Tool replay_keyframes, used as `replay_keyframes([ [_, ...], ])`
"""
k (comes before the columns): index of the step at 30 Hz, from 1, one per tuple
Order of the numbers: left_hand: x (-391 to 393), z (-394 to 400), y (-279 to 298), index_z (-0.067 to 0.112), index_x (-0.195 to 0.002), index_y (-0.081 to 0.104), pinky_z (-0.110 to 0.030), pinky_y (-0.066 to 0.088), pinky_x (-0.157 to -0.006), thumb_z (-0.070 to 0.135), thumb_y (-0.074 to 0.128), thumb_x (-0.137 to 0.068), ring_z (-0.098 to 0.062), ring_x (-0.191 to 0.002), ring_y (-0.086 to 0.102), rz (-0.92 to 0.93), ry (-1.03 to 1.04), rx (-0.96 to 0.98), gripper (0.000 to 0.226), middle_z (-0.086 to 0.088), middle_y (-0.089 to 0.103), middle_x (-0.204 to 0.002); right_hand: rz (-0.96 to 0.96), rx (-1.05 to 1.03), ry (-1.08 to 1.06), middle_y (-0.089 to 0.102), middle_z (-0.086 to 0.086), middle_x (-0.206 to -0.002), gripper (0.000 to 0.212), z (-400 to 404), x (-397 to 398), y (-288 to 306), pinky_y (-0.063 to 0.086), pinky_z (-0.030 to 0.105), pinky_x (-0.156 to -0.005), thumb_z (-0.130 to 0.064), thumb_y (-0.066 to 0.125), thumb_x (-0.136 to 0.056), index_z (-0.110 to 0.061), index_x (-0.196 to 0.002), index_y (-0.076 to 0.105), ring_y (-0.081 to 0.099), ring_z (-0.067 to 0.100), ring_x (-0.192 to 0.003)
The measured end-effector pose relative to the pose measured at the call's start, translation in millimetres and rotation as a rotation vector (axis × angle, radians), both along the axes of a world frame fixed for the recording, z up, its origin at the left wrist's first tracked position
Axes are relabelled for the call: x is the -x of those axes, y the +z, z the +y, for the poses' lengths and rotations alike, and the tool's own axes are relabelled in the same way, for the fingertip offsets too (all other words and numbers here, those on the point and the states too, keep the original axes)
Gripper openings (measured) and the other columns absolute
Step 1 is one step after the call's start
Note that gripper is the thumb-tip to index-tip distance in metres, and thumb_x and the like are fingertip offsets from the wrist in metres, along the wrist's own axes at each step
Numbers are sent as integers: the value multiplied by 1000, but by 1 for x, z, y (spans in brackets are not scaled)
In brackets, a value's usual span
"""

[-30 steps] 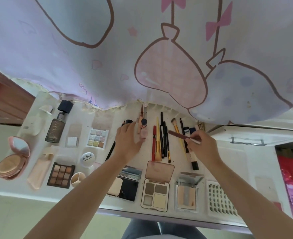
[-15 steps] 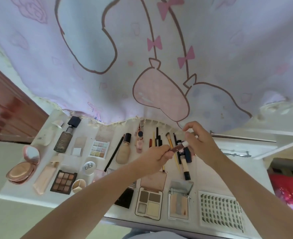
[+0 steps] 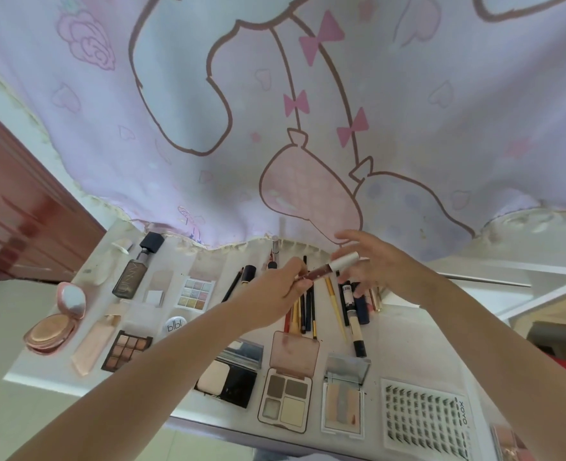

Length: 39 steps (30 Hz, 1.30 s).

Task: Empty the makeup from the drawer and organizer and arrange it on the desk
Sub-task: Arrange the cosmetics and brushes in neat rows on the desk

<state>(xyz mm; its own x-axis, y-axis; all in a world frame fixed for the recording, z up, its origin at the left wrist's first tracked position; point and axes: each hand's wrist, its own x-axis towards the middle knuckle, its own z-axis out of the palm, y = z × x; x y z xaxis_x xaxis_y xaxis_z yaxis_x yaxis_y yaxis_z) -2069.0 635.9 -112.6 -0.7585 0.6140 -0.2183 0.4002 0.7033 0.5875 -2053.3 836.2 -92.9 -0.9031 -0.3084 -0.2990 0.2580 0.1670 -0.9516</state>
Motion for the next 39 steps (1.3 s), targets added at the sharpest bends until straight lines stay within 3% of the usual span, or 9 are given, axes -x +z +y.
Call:
replay_keyframes([
  [4, -1, 0, -2, 11, -109, 41, -21, 34, -49, 28, 30, -99, -9, -50, 38, 83, 6, 17, 23, 8, 41, -61, 81, -241, -33, 57, -7, -51, 14, -5, 1, 0, 40, 16, -41, -14, 48, -92, -18, -83, 58, 47, 6, -40],
  [8, 2, -2, -2, 10, -107, 45, -25, 40, -62, 29, 30, -98, -16, -71, 52, 105, 54, 15, 26, 4, 46, -77, 114, -76, -35, 60, -4, -92, 35, -4, 6, -4, 54, 17, -61, 5, 52, -86, -28, -98, 54, 62, 9, -79],
  [13, 2, -2, -10, 10, -108, 47, -21, 37, -61, 31, 28, -99, -13, -72, 48, 171, 59, 24, 29, 8, 41, -80, 115, -283, -54, 60, -9, -53, 16, -9, 14, -5, 44, 12, -46, -12, 53, -89, -19, -75, 58, 51, 1, -42],
  [17, 6, -5, -15, 8, -107, 50, -20, 36, -67, 28, 30, -99, -12, -77, 45, 217, 115, 36, 30, 4, 44, -86, 148, -192, -39, 62, -11, -89, 26, -7, 19, -9, 53, 11, -64, -6, 57, -85, -31, -92, 59, 62, 8, -73],
  [22, 8, -6, -20, 8, -107, 51, -18, 29, -70, 27, 29, -99, -10, -81, 40, 249, 100, 89, 31, 4, 44, -87, 98, -284, -44, 59, -4, -59, 13, -9, 22, -13, 47, 11, -49, -11, 55, -87, -20, -81, 61, 53, 3, -45],
  [27, 9, -9, -25, 5, -108, 53, -18, 28, -71, 24, 30, -99, -12, -84, 41, 213, 146, 80, 31, -4, 54, -94, 77, -183, -10, 61, -9, -94, 30, -8, 28, -22, 55, 17, -66, -5, 56, -86, -27, -106, 59, 63, 11, -78],
  [31, 10, -7, -29, 6, -107, 53, -18, 28, -71, 24, 29, -99, -11, -82, 41, 200, 144, 88, 31, -4, 54, -92, 61, -231, -58, 59, -4, -57, 14, -12, 32, -25, 46, 15, -47, -16, 52, -90, -16, -80, 62, 52, 6, -45],
  [34, 12, -7, -32, 5, -106, 53, -20, 29, -69, 23, 29, -99, -12, -79, 43, 162, 172, 79, 31, 0, 49, -87, 90, -231, -66, 62, 0, -74, 18, -10, 36, -31, 53, 12, -59, -5, 53, -88, -20, -84, 61, 60, 9, -63],
  [39, 11, 1, -48, 6, -108, 53, -21, 43, -60, 26, 31, -99, -8, -60, 44, 27, 295, 62, 31, 2, 50, -78, -58, -236, -57, 58, -2, -107, 38, -7, 42, -42, 54, 22, -72, -19, 51, -91, -25, -127, 43, 63, 16, -90],
])
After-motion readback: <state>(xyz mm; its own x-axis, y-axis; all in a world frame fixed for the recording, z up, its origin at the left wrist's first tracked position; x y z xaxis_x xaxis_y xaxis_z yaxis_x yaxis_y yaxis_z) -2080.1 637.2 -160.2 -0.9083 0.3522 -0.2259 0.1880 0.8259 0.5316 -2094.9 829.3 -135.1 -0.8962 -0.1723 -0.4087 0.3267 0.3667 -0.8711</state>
